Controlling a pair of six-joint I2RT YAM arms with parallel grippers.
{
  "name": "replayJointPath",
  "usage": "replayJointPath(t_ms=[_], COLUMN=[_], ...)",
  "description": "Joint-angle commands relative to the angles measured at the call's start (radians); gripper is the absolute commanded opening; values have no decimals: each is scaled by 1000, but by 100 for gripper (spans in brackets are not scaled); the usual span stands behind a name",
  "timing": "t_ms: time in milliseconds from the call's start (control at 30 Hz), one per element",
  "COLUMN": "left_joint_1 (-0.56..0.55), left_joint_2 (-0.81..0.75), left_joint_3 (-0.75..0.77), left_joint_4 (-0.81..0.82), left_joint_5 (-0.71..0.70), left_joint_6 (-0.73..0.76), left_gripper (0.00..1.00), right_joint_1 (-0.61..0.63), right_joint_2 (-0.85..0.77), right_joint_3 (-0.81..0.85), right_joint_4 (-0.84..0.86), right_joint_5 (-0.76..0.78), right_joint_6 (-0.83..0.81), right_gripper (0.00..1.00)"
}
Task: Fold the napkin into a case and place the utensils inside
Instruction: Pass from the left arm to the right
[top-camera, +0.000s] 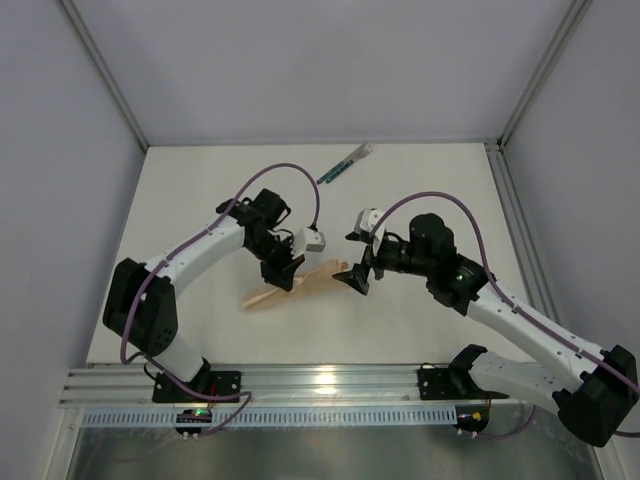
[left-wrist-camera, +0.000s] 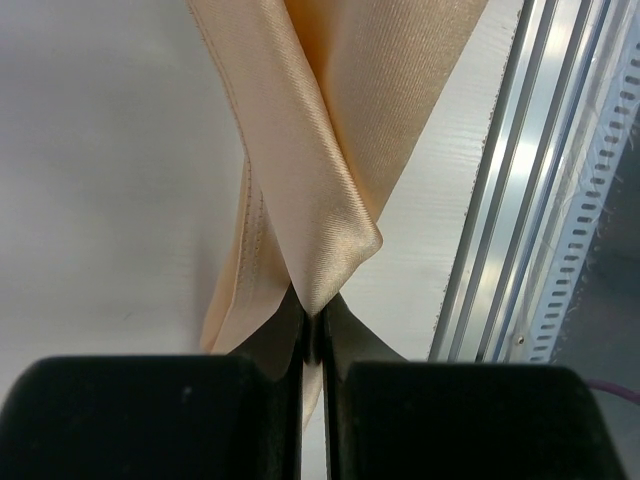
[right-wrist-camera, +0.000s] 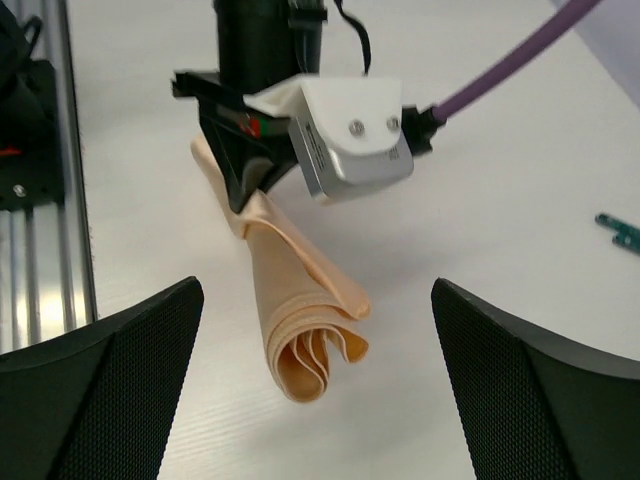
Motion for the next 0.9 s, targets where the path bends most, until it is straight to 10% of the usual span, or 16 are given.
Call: replayJointPath(t_ms=[0,867], left_joint_1=[6,6], left_joint_2=[-48,-11], left_joint_3=[22,45], left_joint_4=[-31,-80], left_joint_5=[57,84], left_joint_6=[-1,39], left_gripper=[0,0], right_joint_1=[1,30], right_joint_2=[64,437], right_joint_3=[6,-78], right_joint_4=[-86,268], right_joint_5=[103,-168], right_joint_6=[-93,-130], right_gripper=[99,95])
